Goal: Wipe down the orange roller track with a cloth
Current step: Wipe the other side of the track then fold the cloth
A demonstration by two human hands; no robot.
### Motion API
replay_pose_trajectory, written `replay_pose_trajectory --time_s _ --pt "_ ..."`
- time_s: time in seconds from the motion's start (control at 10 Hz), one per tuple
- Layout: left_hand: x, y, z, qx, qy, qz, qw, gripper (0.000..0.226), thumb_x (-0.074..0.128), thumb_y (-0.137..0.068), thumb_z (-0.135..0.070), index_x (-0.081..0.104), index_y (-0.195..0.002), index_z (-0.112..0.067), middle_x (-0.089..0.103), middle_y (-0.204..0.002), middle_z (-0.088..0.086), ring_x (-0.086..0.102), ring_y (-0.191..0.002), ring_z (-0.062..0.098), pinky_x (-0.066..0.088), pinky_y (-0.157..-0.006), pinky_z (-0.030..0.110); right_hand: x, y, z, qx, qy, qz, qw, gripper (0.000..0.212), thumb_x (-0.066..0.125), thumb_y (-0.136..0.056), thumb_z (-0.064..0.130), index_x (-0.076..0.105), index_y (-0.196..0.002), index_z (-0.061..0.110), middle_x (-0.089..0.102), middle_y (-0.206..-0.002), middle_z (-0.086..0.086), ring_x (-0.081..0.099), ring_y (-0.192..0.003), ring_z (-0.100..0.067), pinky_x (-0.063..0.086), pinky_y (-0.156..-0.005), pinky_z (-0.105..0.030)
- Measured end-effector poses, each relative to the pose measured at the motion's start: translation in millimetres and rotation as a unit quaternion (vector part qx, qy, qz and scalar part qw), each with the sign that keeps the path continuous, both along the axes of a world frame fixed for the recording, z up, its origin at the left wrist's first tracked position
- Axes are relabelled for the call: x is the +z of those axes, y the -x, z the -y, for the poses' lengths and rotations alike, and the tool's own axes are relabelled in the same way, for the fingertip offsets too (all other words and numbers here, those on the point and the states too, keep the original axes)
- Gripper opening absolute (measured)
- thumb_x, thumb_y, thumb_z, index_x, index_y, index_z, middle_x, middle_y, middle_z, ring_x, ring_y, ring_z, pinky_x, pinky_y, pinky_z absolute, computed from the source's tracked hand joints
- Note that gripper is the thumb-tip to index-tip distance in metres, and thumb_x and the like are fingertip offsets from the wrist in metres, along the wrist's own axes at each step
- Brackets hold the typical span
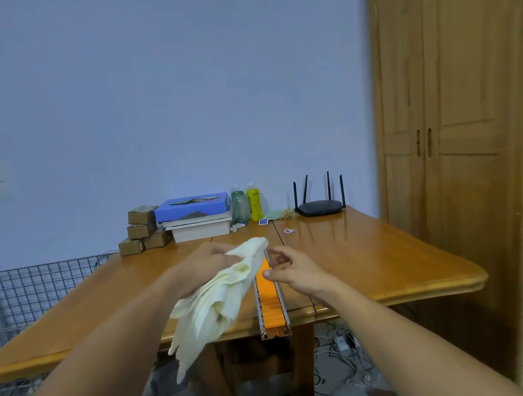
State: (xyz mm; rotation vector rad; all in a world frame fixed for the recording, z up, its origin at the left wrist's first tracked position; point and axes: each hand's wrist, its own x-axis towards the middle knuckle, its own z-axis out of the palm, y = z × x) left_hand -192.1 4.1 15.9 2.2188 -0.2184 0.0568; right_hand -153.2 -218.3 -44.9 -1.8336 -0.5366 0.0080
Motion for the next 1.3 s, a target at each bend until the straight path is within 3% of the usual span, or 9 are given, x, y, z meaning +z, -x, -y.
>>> replay_pose_trajectory --time_s 0.2,0.3,0.5,0.6,0.7,0.9,1.0,1.2,1.3 --pt "-0.6 -15.8 -2.0 -0.009 0.116 -0.051 0.992 0.017 0.064 -0.089 -0.022 0.074 -0.076 -0.025 0.066 -0.074 -0.005 0.060 -0.058 0.007 0.047 -0.058 0.023 19.7 -1.3 -11.6 0.061 -0.058 -0.014 0.996 0.051 0.075 -0.089 0.036 0.054 -0.135 0.033 0.063 -0.127 0.009 0.059 -0.114 -0.013 0.051 -0.089 -0.035" --pt "-12.3 -37.7 -14.8 0.021 0.194 -0.074 0.978 0.016 0.059 -0.098 -0.024 0.068 -0.103 -0.011 0.068 -0.094 0.005 0.070 -0.068 0.009 0.055 -0.057 0.023 24.4 -7.1 -14.9 0.055 -0.092 -0.045 0.993 0.052 0.077 -0.088 0.037 0.055 -0.135 0.029 0.064 -0.128 0.006 0.061 -0.114 -0.015 0.050 -0.095 -0.038" --pt "-52.8 -121.3 -55.2 0.037 0.273 -0.105 0.956 0.075 0.078 -0.073 -0.065 0.070 -0.129 -0.015 0.066 -0.138 0.014 0.068 -0.118 0.032 0.056 -0.092 0.045 26.3 -18.2 -22.1 0.077 -0.196 -0.085 0.974 0.047 0.077 -0.087 0.034 0.062 -0.129 0.020 0.073 -0.118 0.001 0.068 -0.111 -0.021 0.055 -0.094 -0.039" --pt "-10.0 -58.3 -3.3 0.030 0.288 -0.089 0.953 0.065 0.070 -0.079 -0.058 0.069 -0.124 -0.012 0.072 -0.122 0.010 0.068 -0.113 0.030 0.055 -0.093 0.043 32.6 -19.7 -23.6 0.031 -0.226 -0.057 0.972 0.038 0.080 -0.085 0.025 0.066 -0.120 0.020 0.076 -0.110 0.001 0.071 -0.102 -0.020 0.058 -0.084 -0.037" --pt "0.5 -39.7 12.5 -0.011 0.322 -0.094 0.942 0.099 0.080 -0.060 -0.075 0.064 -0.135 -0.012 0.068 -0.132 0.010 0.064 -0.124 0.032 0.049 -0.108 0.050 39.9 -27.4 -25.0 -0.043 -0.207 0.025 0.977 0.034 0.082 -0.083 0.027 0.068 -0.114 0.021 0.075 -0.106 0.004 0.072 -0.097 -0.015 0.059 -0.086 -0.040" --pt "9.2 -47.5 29.9 -0.031 0.405 -0.112 0.907 0.070 0.056 -0.088 -0.073 0.071 -0.131 -0.020 0.072 -0.127 0.012 0.065 -0.122 0.034 0.044 -0.112 0.051 58.6 -39.0 -21.9 -0.202 -0.128 0.126 0.963 0.031 0.072 -0.081 0.051 0.060 -0.097 0.027 0.069 -0.091 0.009 0.066 -0.086 -0.012 0.057 -0.079 -0.044" --pt "7.7 -40.0 35.2 -0.040 0.370 -0.070 0.926 0.065 0.056 -0.088 -0.072 0.069 -0.131 -0.025 0.073 -0.127 0.006 0.068 -0.120 0.031 0.045 -0.108 0.051 66.6 -39.7 -13.1 -0.279 -0.083 0.151 0.945 0.032 0.067 -0.086 0.053 0.054 -0.094 0.025 0.065 -0.086 0.009 0.062 -0.078 -0.011 0.056 -0.071 -0.040" --pt "6.2 -51.2 67.9 0.126 0.322 0.048 0.937 0.036 0.055 -0.103 -0.043 0.068 -0.122 -0.015 0.076 -0.109 0.004 0.072 -0.096 0.024 0.055 -0.077 0.036 74.2 -44.0 -12.4 -0.329 -0.100 0.162 0.925 0.035 0.063 -0.085 0.060 0.048 -0.088 0.029 0.063 -0.082 0.011 0.063 -0.076 -0.013 0.055 -0.068 -0.039" --pt "7.9 -63.6 75.4 0.171 0.377 0.065 0.908 0.034 0.043 -0.108 -0.042 0.061 -0.126 -0.019 0.072 -0.112 0.003 0.068 -0.102 0.024 0.056 -0.089 0.043 70.8 -40.7 -11.7 -0.321 -0.085 0.196 0.923 0.042 0.049 -0.091 0.070 0.046 -0.088 0.028 0.062 -0.080 0.009 0.062 -0.073 -0.013 0.054 -0.063 -0.038"
